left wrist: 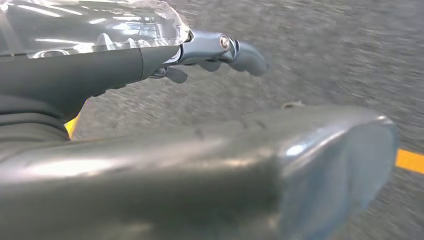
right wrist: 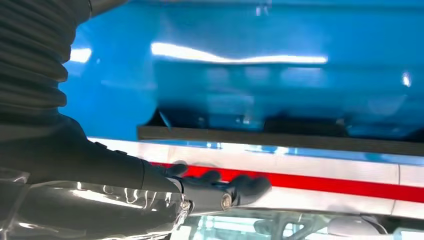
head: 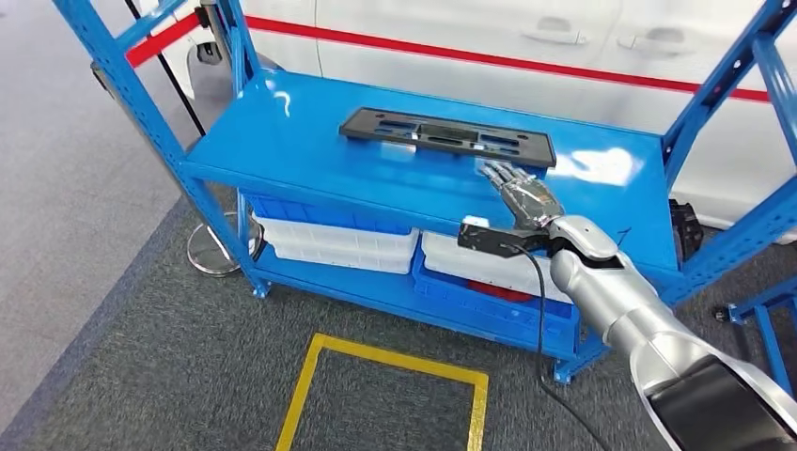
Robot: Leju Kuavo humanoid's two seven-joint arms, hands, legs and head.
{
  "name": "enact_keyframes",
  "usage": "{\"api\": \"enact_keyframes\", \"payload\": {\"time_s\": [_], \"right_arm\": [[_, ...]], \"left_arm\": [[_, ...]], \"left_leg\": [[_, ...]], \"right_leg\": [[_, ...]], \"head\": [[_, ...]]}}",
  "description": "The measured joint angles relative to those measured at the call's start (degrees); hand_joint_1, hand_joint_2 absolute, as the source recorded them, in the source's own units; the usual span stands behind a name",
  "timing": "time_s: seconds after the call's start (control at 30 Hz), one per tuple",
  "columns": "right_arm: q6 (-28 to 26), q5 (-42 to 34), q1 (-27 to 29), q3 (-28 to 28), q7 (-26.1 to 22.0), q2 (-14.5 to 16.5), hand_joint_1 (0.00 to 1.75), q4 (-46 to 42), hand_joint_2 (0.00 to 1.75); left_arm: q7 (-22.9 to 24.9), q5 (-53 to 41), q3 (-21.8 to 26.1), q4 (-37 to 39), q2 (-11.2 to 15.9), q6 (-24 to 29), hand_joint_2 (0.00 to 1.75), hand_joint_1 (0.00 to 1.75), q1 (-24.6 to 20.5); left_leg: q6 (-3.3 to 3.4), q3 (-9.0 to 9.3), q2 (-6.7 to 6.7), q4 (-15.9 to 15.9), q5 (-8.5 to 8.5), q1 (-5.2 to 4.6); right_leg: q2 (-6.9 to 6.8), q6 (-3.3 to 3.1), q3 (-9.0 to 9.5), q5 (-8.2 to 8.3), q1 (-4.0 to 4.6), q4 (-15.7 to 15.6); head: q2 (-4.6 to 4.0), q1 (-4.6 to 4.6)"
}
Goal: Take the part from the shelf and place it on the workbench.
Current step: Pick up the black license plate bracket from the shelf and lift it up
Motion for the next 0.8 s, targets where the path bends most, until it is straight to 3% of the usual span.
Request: {"api": "enact_keyframes", "payload": {"time_s": [0.03, 0.07, 0.13, 0.17, 0.2, 0.27, 0.3, 0.33, 0.37, 0.4, 0.43, 0.47, 0.5, 0.53, 0.57, 0.63, 0.67, 0.7, 0.73, 0.8], "right_arm": [[0.01, -0.07, 0.18, 0.01, -0.03, -0.07, 0.00, 0.01, 1.75], [-0.02, -0.13, 0.51, 0.01, -0.07, -0.08, 0.00, 0.01, 1.75], [-0.11, -0.18, 1.29, 0.01, -0.02, -0.09, 0.00, 0.01, 1.75], [-0.13, -0.18, 1.63, 0.02, 0.04, -0.09, 0.00, 0.01, 1.75], [-0.13, -0.18, 1.96, 0.03, 0.11, -0.08, 0.00, 0.01, 1.75], [-0.12, -0.21, 2.81, 0.13, 0.26, -0.06, 0.00, 0.08, 1.75], [-0.12, -0.22, 3.19, 0.21, 0.35, -0.04, 0.00, 0.11, 1.75], [-0.13, -0.25, 3.42, 0.27, 0.43, -0.02, 0.00, 0.03, 1.75], [-0.16, -0.26, 3.35, 0.32, 0.51, 0.02, 0.00, -0.14, 1.75], [-0.22, -0.26, 3.09, 0.34, 0.59, 0.00, 0.00, -0.33, 1.75], [-0.27, -0.27, 2.81, 0.34, 0.64, -0.01, 0.00, -0.51, 1.75], [-0.28, -0.28, 2.63, 0.34, 0.69, -0.02, 0.00, -0.58, 1.75], [-0.23, -0.33, 2.66, 0.37, 0.73, -0.04, 0.00, -0.60, 1.75], [-0.14, -0.44, 2.86, 0.39, 0.77, -0.04, 0.00, -0.60, 1.75], [-0.02, -0.63, 3.14, 0.42, 0.81, -0.04, 0.00, -0.58, 1.75], [0.53, -1.33, 3.78, 0.45, 0.84, -0.05, 0.00, -0.54, 0.87], [1.19, -1.92, 4.07, 0.45, 0.79, -0.06, 0.00, -0.50, 0.44], [2.34, -2.83, 4.37, 0.45, 0.60, -0.10, 0.00, -0.44, 0.00], [4.02, -4.03, 4.74, 0.45, 0.27, -0.16, 0.00, -0.31, 0.00], [7.85, -6.70, 5.72, 0.43, -0.59, -0.50, 0.00, 0.10, 0.00]], "left_arm": [[0.02, -0.05, 0.00, 0.00, -0.05, -0.01, 0.00, 0.00, 0.03], [0.04, -0.10, 0.00, 0.00, -0.07, -0.02, 0.00, 0.00, 0.13], [0.08, -0.16, 0.00, 0.01, -0.06, -0.03, 0.00, 0.00, 0.45], [0.12, -0.22, 0.00, 0.02, -0.03, -0.03, 0.00, 0.00, 0.66], [0.16, -0.28, 0.00, 0.02, -0.01, -0.04, 0.00, 0.00, 0.89], [0.40, -0.52, -0.02, 0.08, 0.02, -0.10, 0.00, 0.00, 1.42], [0.54, -0.66, -0.05, 0.11, 0.02, -0.14, 0.00, 0.00, 1.52], [0.70, -0.78, -0.09, 0.14, 0.00, -0.16, 0.00, 0.00, 1.51], [0.81, -0.87, -0.12, 0.14, -0.02, -0.18, 0.00, 0.00, 1.29], [0.84, -0.91, -0.15, 0.13, -0.04, -0.18, 0.00, 0.00, 1.07], [0.88, -0.93, -0.16, 0.13, -0.07, -0.18, 0.00, 0.00, 0.90], [0.90, -0.95, -0.17, 0.13, -0.09, -0.19, 0.00, 0.00, 0.71], [0.92, -0.95, -0.17, 0.13, -0.09, -0.18, 0.00, 0.00, 0.58], [0.95, -0.94, -0.17, 0.13, -0.09, -0.18, 0.00, 0.00, 0.51], [0.96, -0.95, -0.18, 0.13, -0.09, -0.18, 0.00, 0.00, 0.49], [1.05, -0.96, -0.20, 0.13, -0.10, -0.18, 0.00, 0.00, 0.67], [1.21, -0.96, -0.22, 0.13, -0.10, -0.19, 0.00, 0.00, 0.79], [1.46, -0.99, -0.23, 0.13, -0.10, -0.27, 0.00, 0.00, 0.87], [1.70, -1.08, -0.27, 0.14, -0.28, -0.40, 0.00, 0.00, 1.05], [1.91, -1.28, -0.41, 0.17, -0.65, -0.74, 0.00, 0.00, 0.92]], "left_leg": [[-0.43, -2.93, 0.00, 3.21, -0.92, 0.25], [-0.85, -5.65, 0.01, 5.33, -3.02, 0.52], [-1.50, -9.69, 0.06, 5.40, -7.59, 0.97], [-1.78, -10.95, 0.13, 3.52, -8.04, 1.18], [-2.07, -11.77, 0.29, 0.55, -5.81, 1.39], [-2.24, -12.66, 1.07, -6.16, 4.62, 1.71], [-1.96, -12.72, 1.41, -7.98, 8.89, 1.73], [-1.38, -12.59, 1.59, -8.77, 10.98, 1.68], [-0.72, -12.06, 1.59, -8.44, 10.54, 1.62], [-0.09, -11.29, 1.35, -8.43, 9.61, 1.64], [0.47, -10.25, 1.20, -8.75, 8.72, 1.65], [0.97, -8.93, 1.05, -9.14, 7.84, 1.62], [1.38, -7.47, 0.84, -9.65, 6.97, 1.50], [1.71, -5.92, 0.61, -10.13, 5.99, 1.25], [1.96, -4.26, 0.29, -10.65, 4.99, 0.98], [2.31, -0.64, -0.26, -11.54, 2.96, 0.34], [2.42, 1.27, -0.45, -11.87, 1.93, -0.06], [2.49, 3.13, -0.60, -12.15, 0.86, -0.47], [2.57, 4.67, -0.72, -12.39, -0.26, -0.71], [2.43, 7.28, -1.31, -12.51, -2.79, -1.06]], "right_leg": [[0.01, -0.03, 1.25, -0.93, -0.19, -0.15], [0.10, 0.05, 2.56, -1.97, -0.38, -0.24], [0.32, 0.50, 5.47, -4.30, -0.92, -0.30], [0.41, 0.83, 7.09, -5.58, -1.28, -0.31], [0.47, 1.21, 8.72, -6.92, -1.61, -0.32], [0.57, 2.11, 11.61, -9.55, -1.84, -0.39], [0.59, 2.62, 12.85, -10.74, -1.74, -0.81], [0.62, 3.19, 13.97, -11.36, -1.62, -1.14], [0.63, 3.74, 14.43, -11.01, -1.56, -0.76], [0.58, 4.17, 13.98, -9.70, -1.62, 1.01], [0.48, 4.40, 12.42, -7.67, -1.68, 4.41], [0.33, 4.38, 9.69, -6.05, -1.68, 8.76], [0.17, 4.22, 6.66, -5.66, -1.60, 12.83], [0.03, 3.96, 3.62, -6.85, -1.35, 15.81], [-0.04, 3.68, 0.87, -9.45, -1.03, 17.34], [-0.06, 2.92, -3.40, -15.08, -0.21, 16.73], [-0.06, 2.30, -4.93, -16.10, 0.28, 14.98], [-0.03, 1.37, -6.10, -14.45, 0.85, 12.33], [0.08, 0.12, -6.92, -9.04, 1.62, 8.63], [1.03, -1.98, -7.90, 4.30, 3.54, 1.47]], "head": [[0.00, -0.02], [0.00, -0.02], [0.00, -0.02], [0.00, -0.01], [0.00, -0.02], [0.00, -0.03], [0.00, -0.02], [0.00, -0.02], [0.00, -0.02], [0.00, 0.00], [0.00, -0.01], [0.00, 0.01], [0.00, 0.02], [0.00, 0.01], [0.00, 0.02], [0.00, 0.02], [0.00, 0.02], [0.00, 0.01], [0.00, 0.01], [0.00, -0.04]]}}
